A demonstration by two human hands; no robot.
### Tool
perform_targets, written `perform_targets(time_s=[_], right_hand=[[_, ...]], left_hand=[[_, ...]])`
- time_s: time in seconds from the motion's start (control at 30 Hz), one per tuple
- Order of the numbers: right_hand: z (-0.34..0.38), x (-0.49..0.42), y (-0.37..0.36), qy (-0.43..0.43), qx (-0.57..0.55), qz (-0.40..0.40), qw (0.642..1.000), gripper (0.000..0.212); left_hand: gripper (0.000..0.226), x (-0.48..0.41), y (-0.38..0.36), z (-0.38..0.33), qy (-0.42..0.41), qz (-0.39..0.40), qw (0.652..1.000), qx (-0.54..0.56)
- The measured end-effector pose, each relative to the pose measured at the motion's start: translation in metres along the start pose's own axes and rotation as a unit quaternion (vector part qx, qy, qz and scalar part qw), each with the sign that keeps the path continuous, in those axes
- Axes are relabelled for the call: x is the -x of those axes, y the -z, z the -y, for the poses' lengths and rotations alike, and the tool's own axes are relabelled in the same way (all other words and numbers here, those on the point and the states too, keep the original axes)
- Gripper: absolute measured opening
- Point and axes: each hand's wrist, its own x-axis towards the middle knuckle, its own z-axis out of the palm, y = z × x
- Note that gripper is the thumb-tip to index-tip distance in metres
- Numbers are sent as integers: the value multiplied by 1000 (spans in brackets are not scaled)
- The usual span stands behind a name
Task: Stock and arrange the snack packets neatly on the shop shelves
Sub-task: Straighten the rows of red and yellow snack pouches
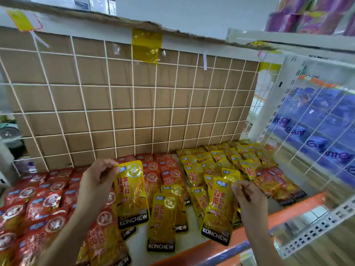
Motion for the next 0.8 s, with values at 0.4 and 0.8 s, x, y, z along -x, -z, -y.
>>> perform_targets(time_s=[0.4, 0.8], right_hand=[[-49, -90, 87, -46, 70, -31, 996, 9], [-100, -157, 92, 32, 218, 96, 971, 12]], left_hand=[[19, 6, -104, -32, 51, 80, 994, 52], [26, 23, -195, -64, 100, 82, 990, 61]])
